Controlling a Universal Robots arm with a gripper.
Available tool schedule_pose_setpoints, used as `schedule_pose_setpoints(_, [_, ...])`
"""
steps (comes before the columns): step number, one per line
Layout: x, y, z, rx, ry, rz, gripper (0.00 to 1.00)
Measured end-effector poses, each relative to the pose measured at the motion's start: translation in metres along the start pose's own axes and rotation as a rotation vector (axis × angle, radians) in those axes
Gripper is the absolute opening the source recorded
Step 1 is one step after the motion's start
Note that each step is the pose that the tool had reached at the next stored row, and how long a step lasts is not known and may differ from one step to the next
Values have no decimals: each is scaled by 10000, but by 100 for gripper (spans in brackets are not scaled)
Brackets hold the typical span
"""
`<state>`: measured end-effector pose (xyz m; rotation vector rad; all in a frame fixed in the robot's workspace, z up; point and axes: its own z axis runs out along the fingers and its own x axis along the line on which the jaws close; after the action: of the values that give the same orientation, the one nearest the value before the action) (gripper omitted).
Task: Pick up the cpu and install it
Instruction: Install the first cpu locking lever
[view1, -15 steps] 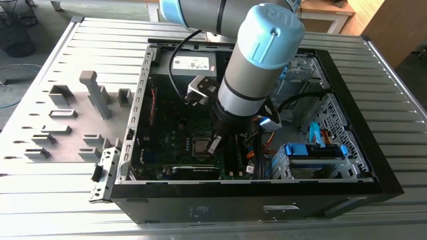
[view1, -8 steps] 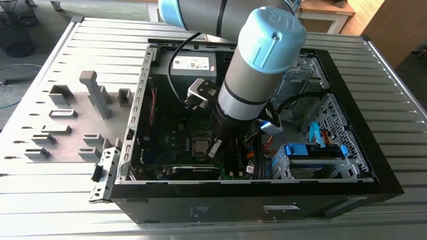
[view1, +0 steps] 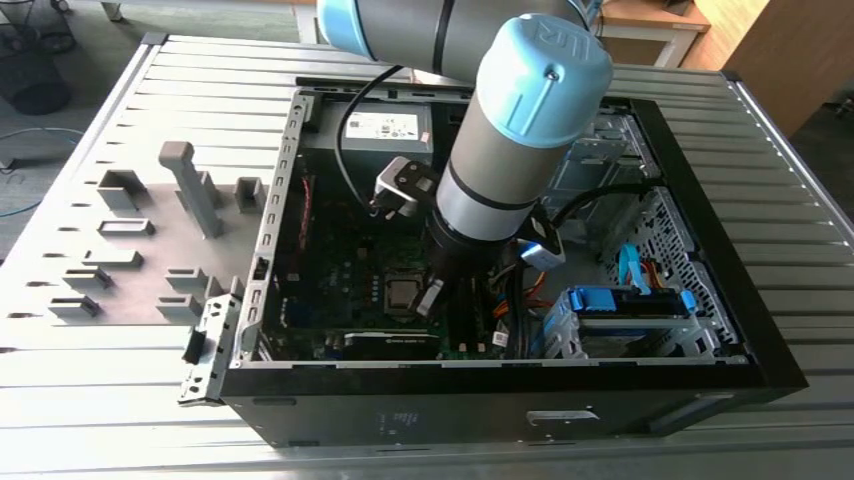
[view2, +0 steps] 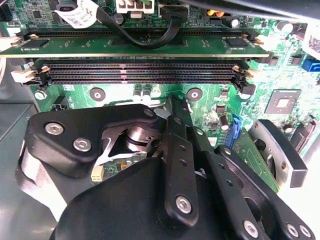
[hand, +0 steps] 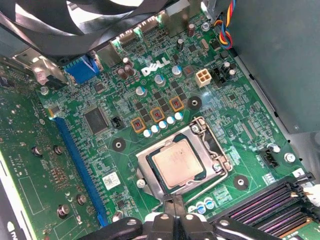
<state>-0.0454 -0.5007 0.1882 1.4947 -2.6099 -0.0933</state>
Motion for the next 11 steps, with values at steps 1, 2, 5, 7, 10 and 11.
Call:
schedule_pose_setpoints(1, [0,0,2,0,1,0,11])
schedule_pose_setpoints(2, [-1,-1,6,0,0,-1,11])
schedule_pose_setpoints(5, [-1,-1,9,1,2,-1,11])
schedule_pose_setpoints(7, [-1,-2,11,1,-1,-1,11])
schedule_pose_setpoints(10, [-1,-1,11,1,-4,-1,11])
schedule_pose_setpoints(11, [-1,-1,11,1,-4,-1,11])
